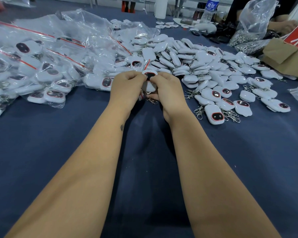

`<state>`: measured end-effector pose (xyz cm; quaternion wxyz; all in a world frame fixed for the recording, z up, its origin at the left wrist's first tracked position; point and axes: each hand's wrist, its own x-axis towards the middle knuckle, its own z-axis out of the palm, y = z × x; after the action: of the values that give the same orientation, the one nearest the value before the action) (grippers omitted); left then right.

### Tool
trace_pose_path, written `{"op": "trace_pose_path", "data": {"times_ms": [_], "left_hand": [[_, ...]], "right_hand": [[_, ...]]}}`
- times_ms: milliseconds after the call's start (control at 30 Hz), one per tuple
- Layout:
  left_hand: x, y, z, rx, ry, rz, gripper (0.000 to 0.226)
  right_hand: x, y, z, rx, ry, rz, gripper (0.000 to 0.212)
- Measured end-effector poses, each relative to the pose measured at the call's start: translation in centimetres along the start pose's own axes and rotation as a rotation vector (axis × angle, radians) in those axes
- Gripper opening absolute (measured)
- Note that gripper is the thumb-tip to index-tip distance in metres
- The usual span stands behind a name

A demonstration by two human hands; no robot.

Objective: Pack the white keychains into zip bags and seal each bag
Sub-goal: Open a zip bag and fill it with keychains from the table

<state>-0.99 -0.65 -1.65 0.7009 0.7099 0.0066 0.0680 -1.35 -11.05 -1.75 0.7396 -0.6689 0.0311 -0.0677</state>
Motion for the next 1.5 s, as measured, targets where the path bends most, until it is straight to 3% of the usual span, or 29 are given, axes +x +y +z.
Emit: {"op": "trace_pose_path", "data": {"times_ms": [333, 533, 700, 1167, 1333, 1400, 1500], "left_hand": [[-0.05, -0.05, 0.15, 0.056, 0.003, 0.001, 0.026], [-0.31, 0.12, 0.30, 0.054, -0.006, 0.017, 0.015], [-0.37, 0.13, 0.22, 0.068, -0.011, 0.008, 0.015], [-0.24, 0.11, 0.16, 0.112, 0.022, 0.050, 0.015], [-0.12, 0.10, 0.21, 0.075, 0.062, 0.080, 0.017], [-0.05, 0.18, 0.05, 0.042, 0.117, 0.095, 0.009], [-0.02, 0.18, -0.42, 0.220, 0.204, 0.182, 0.029]], "right_hand": [[-0.25, -0.11, 0.01, -0.002, 0.006, -0.006, 0.020], [-0.32, -0.39, 0.20, 0.060, 0.027, 0.044, 0.012], [-0.33, -0.46, 0.28, 0.060, 0.097, 0.019, 0.017], [-0.48, -0.60, 0.11, 0.049, 0.058, 0.043, 0.027], [-0.75, -0.76, 0.15, -0.010, 0.045, 0.007, 0.019], [-0.66, -0.80, 0.21, -0.005, 0.077, 0.000, 0.014], [-0.40, -0.97, 0.28, 0.166, 0.152, 0.033, 0.009]]}}
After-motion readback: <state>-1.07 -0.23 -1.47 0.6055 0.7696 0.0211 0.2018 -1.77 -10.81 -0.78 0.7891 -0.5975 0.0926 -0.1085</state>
